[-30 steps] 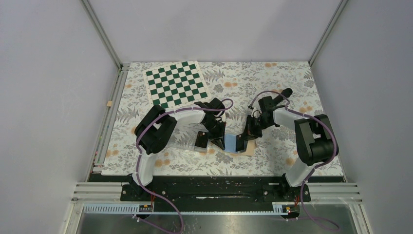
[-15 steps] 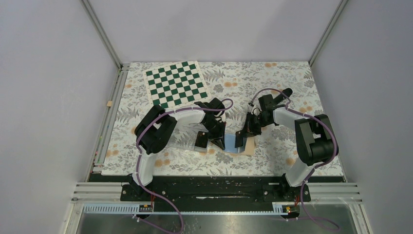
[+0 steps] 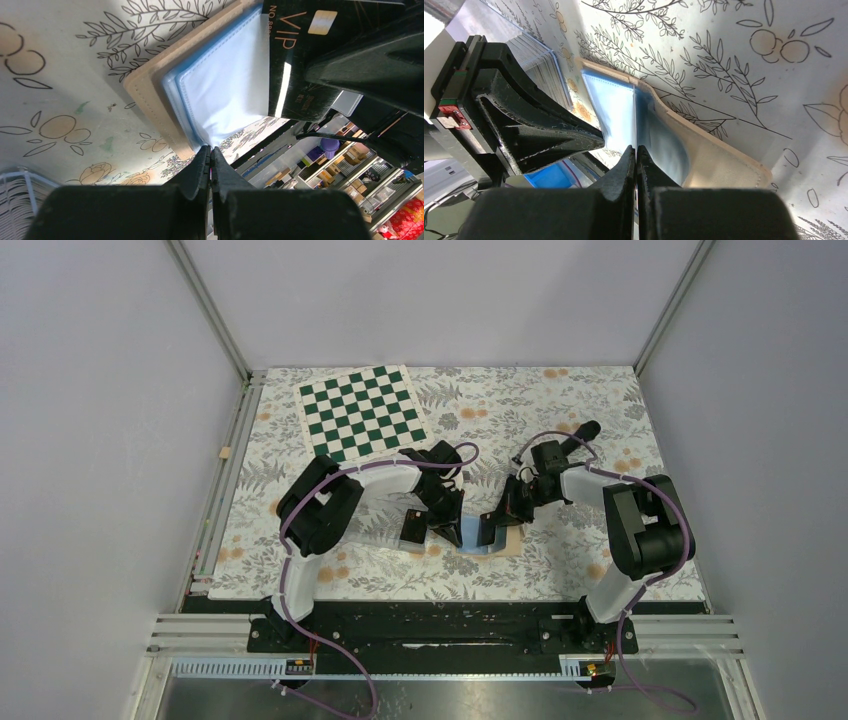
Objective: Put the credit cards into the card holder
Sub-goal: Insert the credit card into the card holder.
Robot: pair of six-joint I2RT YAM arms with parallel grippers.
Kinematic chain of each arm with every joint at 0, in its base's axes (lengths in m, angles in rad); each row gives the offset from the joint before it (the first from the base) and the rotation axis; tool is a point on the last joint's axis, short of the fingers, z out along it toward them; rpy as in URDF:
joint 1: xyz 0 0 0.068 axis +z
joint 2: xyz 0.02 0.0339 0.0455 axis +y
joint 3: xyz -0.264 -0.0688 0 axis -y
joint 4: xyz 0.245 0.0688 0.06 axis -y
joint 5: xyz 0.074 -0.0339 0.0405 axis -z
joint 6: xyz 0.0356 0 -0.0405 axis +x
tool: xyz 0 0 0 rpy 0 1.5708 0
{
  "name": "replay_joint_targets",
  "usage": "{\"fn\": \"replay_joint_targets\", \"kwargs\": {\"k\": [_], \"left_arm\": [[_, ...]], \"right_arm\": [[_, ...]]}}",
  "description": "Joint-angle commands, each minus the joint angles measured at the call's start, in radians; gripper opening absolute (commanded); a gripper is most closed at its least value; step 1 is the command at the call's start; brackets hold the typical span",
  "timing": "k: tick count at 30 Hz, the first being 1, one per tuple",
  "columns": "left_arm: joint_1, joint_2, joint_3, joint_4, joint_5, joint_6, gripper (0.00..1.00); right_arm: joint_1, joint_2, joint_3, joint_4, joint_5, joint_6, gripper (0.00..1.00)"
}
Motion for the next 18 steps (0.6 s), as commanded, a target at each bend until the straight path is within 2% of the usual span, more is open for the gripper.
{"fn": "replay_joint_targets", "kwargs": {"k": [1,9,18], "left_arm": [[-0.008,0.061,-0.008,0.025,-0.01,0.024,0.0],[-0.008,0.062,-0.01,0.024,-0.011,0.022,0.0],[-0.008,0.06,-0.011,0.024,-0.012,0.023,0.0]], "right_arm": [[0.007,-0.012,-0.011,-0.04,-0.014,0.022,0.0],[0.007,-0.026,0.016,-0.096,-0.014,0.014,0.0],[0.005,0.004,0.01,-0.074,-0.077,0.016,0.0]]}}
